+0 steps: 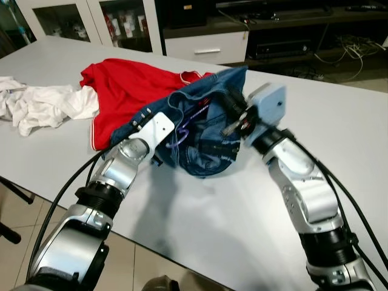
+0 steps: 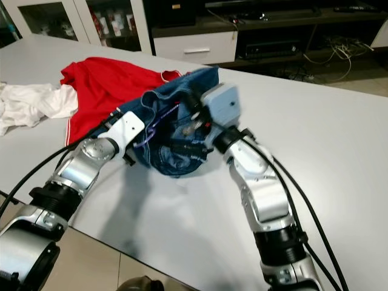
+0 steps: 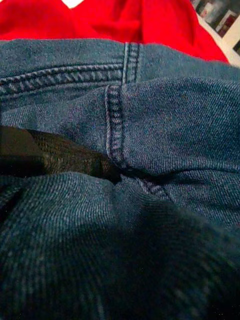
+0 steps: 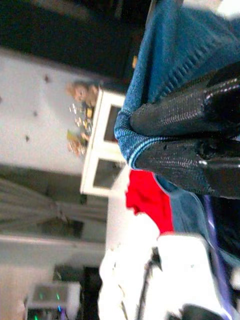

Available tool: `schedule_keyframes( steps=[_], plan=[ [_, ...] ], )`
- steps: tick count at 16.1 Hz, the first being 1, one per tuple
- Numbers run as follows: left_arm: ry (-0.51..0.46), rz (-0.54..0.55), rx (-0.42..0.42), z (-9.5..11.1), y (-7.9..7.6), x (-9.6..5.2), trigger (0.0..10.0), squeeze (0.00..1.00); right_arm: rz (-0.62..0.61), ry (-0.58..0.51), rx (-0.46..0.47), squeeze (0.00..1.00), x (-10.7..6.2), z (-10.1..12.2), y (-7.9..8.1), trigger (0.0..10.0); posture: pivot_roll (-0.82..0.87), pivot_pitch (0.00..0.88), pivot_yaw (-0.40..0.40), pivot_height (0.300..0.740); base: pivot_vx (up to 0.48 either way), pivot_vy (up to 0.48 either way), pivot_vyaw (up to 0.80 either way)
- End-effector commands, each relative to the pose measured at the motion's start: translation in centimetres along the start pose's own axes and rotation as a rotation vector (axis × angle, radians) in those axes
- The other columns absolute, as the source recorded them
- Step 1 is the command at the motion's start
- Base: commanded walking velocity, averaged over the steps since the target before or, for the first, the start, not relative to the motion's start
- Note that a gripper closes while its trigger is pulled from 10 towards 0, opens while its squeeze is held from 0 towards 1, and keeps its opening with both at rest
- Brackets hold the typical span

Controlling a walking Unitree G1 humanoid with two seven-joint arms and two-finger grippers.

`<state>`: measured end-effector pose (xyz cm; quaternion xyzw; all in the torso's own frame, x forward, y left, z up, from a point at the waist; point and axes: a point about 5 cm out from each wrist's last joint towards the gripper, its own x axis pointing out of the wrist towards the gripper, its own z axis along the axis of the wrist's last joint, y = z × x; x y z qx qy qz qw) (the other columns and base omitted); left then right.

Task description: Hang hanger

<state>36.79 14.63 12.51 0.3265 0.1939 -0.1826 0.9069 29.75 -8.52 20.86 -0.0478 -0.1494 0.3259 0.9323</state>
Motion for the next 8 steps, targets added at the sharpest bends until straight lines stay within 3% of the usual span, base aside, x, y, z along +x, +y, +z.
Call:
schedule_keyframes(
  steps=[1, 5, 8],
  plan=[
    [-0.014, 0.023, -0.021, 0.9, 0.9, -0.1, 10.0, 0.0, 0.095, -0.015, 0.011, 0.0, 0.1, 0.3, 1.6, 0.0, -0.06, 0.0, 0.097, 0.74, 0.0, 0.0, 0.0],
    [-0.057, 0.017, -0.045, 2.4, 0.9, -0.2, 10.0, 0.0, 0.167, 0.098, 0.018, 0.0, -0.1, -2.2, 2.8, 0.0, -0.06, 0.0, 0.098, 0.74, 0.0, 0.0, 0.0],
    [-0.06, 0.016, -0.049, 2.6, 0.9, -0.2, 10.0, 0.0, 0.181, 0.101, 0.02, 0.0, 0.3, -2.3, 3.3, 0.0, -0.06, 0.0, 0.1, 0.74, 0.0, 0.0, 0.0]
  ],
)
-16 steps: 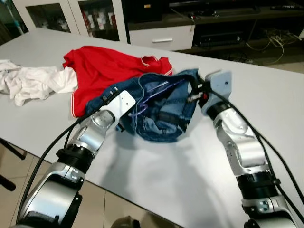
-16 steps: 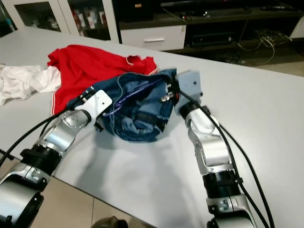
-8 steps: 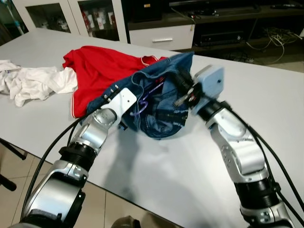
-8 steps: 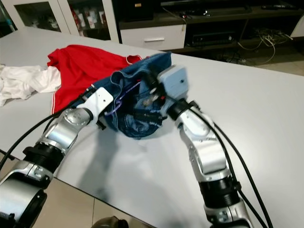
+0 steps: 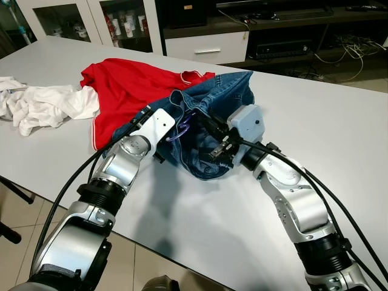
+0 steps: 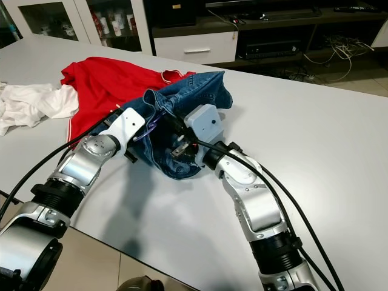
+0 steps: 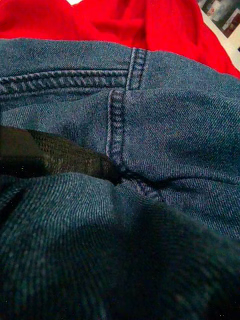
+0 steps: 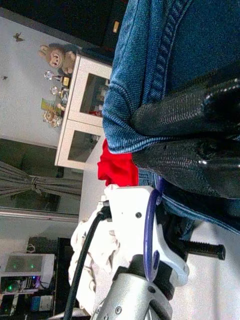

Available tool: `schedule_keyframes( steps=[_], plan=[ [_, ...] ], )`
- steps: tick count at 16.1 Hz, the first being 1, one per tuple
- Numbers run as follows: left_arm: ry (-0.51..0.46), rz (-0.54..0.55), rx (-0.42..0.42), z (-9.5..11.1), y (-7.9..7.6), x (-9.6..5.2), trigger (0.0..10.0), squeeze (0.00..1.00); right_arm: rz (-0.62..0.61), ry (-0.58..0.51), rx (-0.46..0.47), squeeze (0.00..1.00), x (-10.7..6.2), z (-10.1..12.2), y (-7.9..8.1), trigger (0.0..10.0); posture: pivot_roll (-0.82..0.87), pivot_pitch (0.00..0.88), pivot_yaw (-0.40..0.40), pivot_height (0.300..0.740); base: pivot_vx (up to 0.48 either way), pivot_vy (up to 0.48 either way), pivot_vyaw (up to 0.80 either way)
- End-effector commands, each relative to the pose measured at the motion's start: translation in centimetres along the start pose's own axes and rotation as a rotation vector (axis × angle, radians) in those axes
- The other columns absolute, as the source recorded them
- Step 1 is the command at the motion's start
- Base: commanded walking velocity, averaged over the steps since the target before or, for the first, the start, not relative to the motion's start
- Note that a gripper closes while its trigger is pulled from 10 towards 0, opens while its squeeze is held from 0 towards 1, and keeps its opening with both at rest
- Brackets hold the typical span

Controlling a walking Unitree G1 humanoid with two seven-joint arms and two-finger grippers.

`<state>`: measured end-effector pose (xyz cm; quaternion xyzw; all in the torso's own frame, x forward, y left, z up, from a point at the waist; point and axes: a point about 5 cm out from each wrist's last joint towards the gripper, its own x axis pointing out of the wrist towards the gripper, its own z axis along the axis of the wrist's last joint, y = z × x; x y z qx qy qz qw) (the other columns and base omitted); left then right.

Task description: Hang hanger

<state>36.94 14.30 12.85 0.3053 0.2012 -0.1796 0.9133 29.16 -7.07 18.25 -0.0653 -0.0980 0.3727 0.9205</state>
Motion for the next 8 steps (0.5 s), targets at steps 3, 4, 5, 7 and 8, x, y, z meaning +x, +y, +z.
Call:
schedule_keyframes(
  steps=[3, 4, 5, 7, 8],
  plan=[
    [-0.091, 0.022, -0.032, 3.0, 0.7, -0.3, 10.0, 0.0, 0.102, 0.024, -0.014, 0.0, 1.2, -0.3, 1.7, 0.0, -0.06, 0.0, 0.098, 0.74, 0.0, 0.0, 0.0],
    [-0.106, 0.018, -0.037, 3.3, 0.6, -0.3, 10.0, 0.0, 0.096, 0.042, -0.018, 0.0, 1.4, -0.6, 1.7, 0.0, -0.06, 0.0, 0.098, 0.74, 0.0, 0.0, 0.0],
    [-0.122, 0.012, -0.042, 3.6, 0.5, -0.4, 10.0, 0.0, 0.087, 0.062, -0.021, 0.0, 1.6, -1.0, 1.6, 0.0, -0.06, 0.0, 0.098, 0.74, 0.0, 0.0, 0.0],
    [-0.139, 0.004, -0.045, 3.8, 0.3, -0.6, 10.0, 0.0, 0.108, 0.064, -0.017, 0.0, 1.9, -1.1, 2.3, 0.0, -0.06, 0.0, 0.099, 0.74, 0.0, 0.0, 0.0],
    [-0.147, 0.001, -0.025, 3.7, 0.2, -0.8, 10.0, 0.0, 0.131, 0.067, -0.028, 0.0, 1.9, -1.1, 2.7, 0.0, -0.06, 0.0, 0.098, 0.74, 0.0, 0.0, 0.0]
  ],
)
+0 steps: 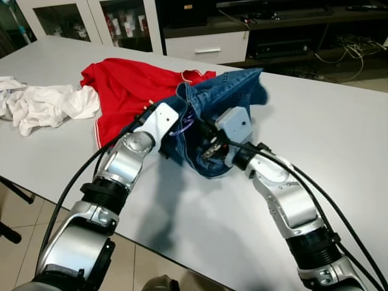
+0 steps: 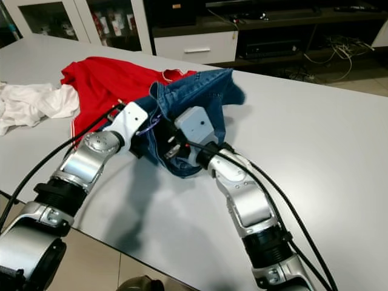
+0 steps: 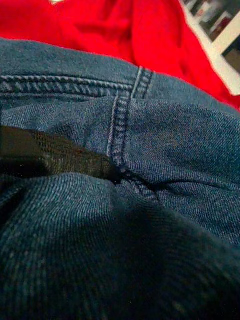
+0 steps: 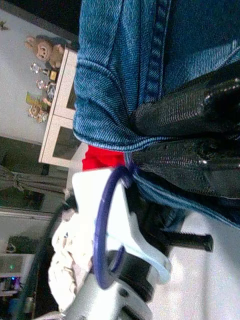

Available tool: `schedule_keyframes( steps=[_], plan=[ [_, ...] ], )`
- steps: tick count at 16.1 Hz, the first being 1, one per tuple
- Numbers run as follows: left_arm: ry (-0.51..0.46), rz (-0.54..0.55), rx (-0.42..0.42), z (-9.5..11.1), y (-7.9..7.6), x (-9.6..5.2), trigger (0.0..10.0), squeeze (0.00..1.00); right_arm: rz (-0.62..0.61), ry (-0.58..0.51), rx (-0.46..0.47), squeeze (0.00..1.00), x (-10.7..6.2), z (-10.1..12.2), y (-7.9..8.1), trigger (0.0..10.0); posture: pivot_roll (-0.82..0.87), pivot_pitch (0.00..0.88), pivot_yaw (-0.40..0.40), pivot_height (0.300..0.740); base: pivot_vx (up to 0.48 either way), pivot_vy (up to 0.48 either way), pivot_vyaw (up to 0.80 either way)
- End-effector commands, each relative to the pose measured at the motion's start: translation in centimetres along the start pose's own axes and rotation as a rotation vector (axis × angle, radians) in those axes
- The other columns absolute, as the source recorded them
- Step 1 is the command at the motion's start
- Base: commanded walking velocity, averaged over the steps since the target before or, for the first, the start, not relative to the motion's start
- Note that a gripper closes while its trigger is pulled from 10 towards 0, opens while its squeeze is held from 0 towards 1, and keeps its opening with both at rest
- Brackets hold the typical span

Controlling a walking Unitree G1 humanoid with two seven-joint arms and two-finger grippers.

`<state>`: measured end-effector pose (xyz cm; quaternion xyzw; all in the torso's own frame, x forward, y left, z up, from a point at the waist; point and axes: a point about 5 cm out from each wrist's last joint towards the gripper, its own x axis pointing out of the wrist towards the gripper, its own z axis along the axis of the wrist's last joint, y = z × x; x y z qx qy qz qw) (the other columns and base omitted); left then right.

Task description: Hang hanger

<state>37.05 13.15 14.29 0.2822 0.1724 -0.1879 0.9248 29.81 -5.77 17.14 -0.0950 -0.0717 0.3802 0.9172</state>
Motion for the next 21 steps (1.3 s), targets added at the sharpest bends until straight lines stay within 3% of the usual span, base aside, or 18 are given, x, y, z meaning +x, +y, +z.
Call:
schedule_keyframes(
  steps=[1, 2, 3, 4, 5, 6, 7, 8, 9, 10, 11, 12, 15, 17, 19, 20, 21],
  plan=[
    [-0.073, 0.002, 0.031, 1.8, 0.2, -0.3, 10.0, 0.0, 0.104, 0.009, -0.003, 0.0, 0.7, 0.0, 2.0, 0.0, -0.06, 0.0, 0.097, 0.74, 0.0, 0.0, 0.0],
    [-0.07, 0.004, 0.032, 1.6, 0.2, -0.3, 10.0, 0.0, 0.092, 0.026, -0.009, 0.0, 0.7, -0.3, 1.8, 0.0, -0.06, 0.0, 0.096, 0.74, 0.0, 0.0, 0.0],
    [-0.068, 0.007, 0.038, 1.5, 0.3, -0.4, 10.0, 0.0, 0.078, 0.047, -0.027, 0.0, 0.5, -0.7, 1.4, 4.7, -0.06, 0.0, 0.095, 0.74, 0.0, 0.0, 0.0],
    [-0.067, 0.009, 0.042, 1.5, 0.3, -0.4, 10.0, 0.0, 0.072, 0.053, -0.041, 0.0, 0.4, -0.8, 1.1, 5.9, -0.06, 0.0, 0.094, 0.74, 0.0, 0.0, 0.0],
    [-0.062, 0.014, 0.046, 1.3, 0.5, -0.5, 10.0, 0.0, 0.06, 0.055, -0.043, 0.0, 0.3, -0.7, 0.8, 10.0, -0.06, 0.0, 0.094, 0.74, 0.0, 0.0, 0.0],
    [-0.044, 0.039, 0.029, 0.7, 0.9, -0.6, 10.0, 0.0, 0.022, 0.039, -0.025, 0.0, -0.5, -0.2, -0.4, 10.0, -0.06, 0.0, 0.091, 0.74, 0.0, 0.0, 0.0],
    [-0.037, 0.048, 0.043, 0.4, 1.1, -0.7, 10.0, 0.0, 0.025, 0.034, -0.027, 0.77, -1.4, -0.1, -1.0, 10.0, -0.06, 0.0, 0.09, 0.74, 0.0, 0.0, 0.0],
    [-0.035, 0.053, 0.052, 0.3, 1.2, -0.7, 10.0, 0.0, 0.028, 0.037, -0.032, 0.77, -1.8, -0.1, -1.2, 10.0, -0.06, 0.0, 0.09, 0.74, 0.0, 0.0, 0.0],
    [-0.013, 0.068, 0.078, -0.5, 1.4, -0.7, 10.0, 0.0, 0.06, 0.071, -0.066, 1.0, -3.3, -0.9, -1.7, 10.0, -0.06, 0.0, 0.093, 0.74, 0.0, 0.0, 0.0],
    [0.011, 0.084, 0.102, -1.4, 1.6, -0.6, 10.0, 0.0, 0.085, 0.076, -0.102, 1.0, -4.4, -1.1, -1.9, 10.0, -0.06, 0.0, 0.094, 0.74, 0.0, 0.0, 0.0],
    [0.016, 0.086, 0.105, -1.6, 1.6, -0.6, 10.0, 0.0, 0.092, 0.071, -0.103, 0.31, -4.6, -0.9, -2.0, 10.0, -0.06, 0.0, 0.094, 0.74, 0.0, 0.0, 0.0],
    [0.015, 0.082, 0.112, -1.8, 1.3, -0.6, 10.0, 0.0, 0.118, 0.048, -0.11, 0.0, -5.1, 0.0, -2.1, 10.0, -0.07, 0.0, 0.095, 0.74, 0.0, 0.0, 0.0],
    [0.006, 0.08, 0.128, -1.8, 1.1, -0.5, 10.0, 0.0, 0.156, 0.014, -0.132, 0.0, -5.8, 1.2, -2.8, 10.0, -0.07, 0.0, 0.092, 0.74, 0.0, 0.0, 0.0],
    [-0.007, 0.094, 0.152, -1.8, 1.2, -0.4, 10.0, 0.0, 0.188, 0.022, -0.223, 0.0, -6.5, 1.8, -3.7, 10.0, -0.07, 0.0, 0.088, 0.74, 0.0, 0.0, 0.0],
    [-0.036, 0.059, 0.231, -1.7, 0.9, -0.5, 10.0, 0.0, 0.045, 0.119, -0.615, 0.0, -6.2, 1.7, -7.0, 10.0, -0.07, 0.0, 0.086, 0.74, 0.0, 0.0, 0.0],
    [-0.034, 0.053, 0.227, -1.8, 0.8, -0.5, 10.0, 0.0, 0.04, 0.158, -0.725, 0.0, -6.2, 1.4, -7.5, 10.0, -0.07, 0.0, 0.086, 0.74, 0.0, 0.0, 0.0],
    [-0.04, 0.049, 0.243, -1.7, 1.0, -0.6, 10.0, 0.0, 0.059, 0.233, -0.898, 0.85, -6.4, 0.5, -8.0, 10.0, -0.07, 0.0, 0.082, 0.74, 0.0, 0.0, 0.0]
  ],
)
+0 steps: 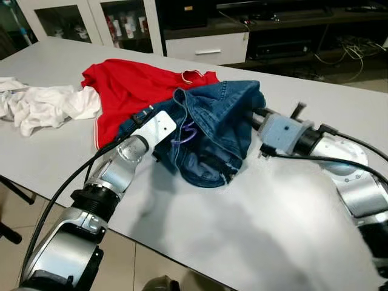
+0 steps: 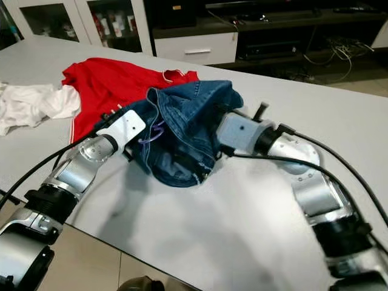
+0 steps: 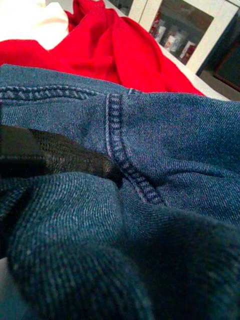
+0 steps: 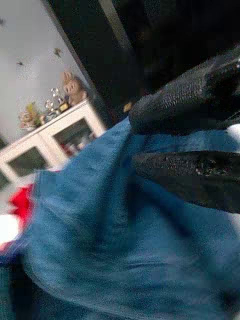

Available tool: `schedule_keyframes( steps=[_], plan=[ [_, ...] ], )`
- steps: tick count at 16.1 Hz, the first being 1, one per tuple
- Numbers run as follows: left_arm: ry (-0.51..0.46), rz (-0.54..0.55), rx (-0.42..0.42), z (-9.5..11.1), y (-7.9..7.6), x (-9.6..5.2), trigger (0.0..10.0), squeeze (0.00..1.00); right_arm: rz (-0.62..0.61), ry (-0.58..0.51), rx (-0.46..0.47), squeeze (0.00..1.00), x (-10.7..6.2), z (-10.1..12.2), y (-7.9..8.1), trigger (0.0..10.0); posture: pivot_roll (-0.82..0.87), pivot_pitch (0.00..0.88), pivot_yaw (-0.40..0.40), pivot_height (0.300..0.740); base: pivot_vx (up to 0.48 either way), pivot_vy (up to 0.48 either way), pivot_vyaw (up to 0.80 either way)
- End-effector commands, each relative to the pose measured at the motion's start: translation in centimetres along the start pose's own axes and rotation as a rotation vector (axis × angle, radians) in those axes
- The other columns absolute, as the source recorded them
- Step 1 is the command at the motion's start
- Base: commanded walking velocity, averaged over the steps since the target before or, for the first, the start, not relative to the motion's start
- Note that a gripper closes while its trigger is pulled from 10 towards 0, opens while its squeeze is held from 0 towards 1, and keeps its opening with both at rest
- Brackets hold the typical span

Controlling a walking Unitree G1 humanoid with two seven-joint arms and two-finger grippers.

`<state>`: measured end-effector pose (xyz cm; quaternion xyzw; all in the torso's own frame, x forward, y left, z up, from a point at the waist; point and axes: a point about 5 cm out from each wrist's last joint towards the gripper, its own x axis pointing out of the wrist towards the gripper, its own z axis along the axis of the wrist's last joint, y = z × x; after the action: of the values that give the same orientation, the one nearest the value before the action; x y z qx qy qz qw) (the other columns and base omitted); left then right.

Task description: Hang hanger

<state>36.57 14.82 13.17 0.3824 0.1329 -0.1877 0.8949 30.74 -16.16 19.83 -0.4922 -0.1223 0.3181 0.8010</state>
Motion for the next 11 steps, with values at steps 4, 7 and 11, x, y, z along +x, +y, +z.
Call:
schedule_keyframes(
  steps=[4, 7, 11],
  plan=[
    [-0.044, -0.007, 0.085, 0.6, 0.9, -0.5, 10.0, 0.0, 0.03, 0.086, -0.309, 1.0, 0.6, -1.3, 1.2, 10.0, -0.06, 0.0, 0.078, 0.74, 0.0, 0.0, 0.0],
    [-0.05, -0.034, 0.147, 0.4, 0.6, -0.7, 10.0, 0.0, -0.049, 0.119, -0.412, 0.01, 1.0, -2.0, 0.1, 10.0, -0.06, 0.0, 0.08, 0.74, 0.0, 0.0, 0.0],
    [-0.077, -0.055, 0.182, 1.0, 0.0, -0.6, 10.0, 0.0, -0.061, 0.119, -0.503, 0.04, 1.8, -2.2, -0.4, 10.0, -0.07, 0.0, 0.081, 0.74, 0.0, 0.0, 0.0]
  ],
)
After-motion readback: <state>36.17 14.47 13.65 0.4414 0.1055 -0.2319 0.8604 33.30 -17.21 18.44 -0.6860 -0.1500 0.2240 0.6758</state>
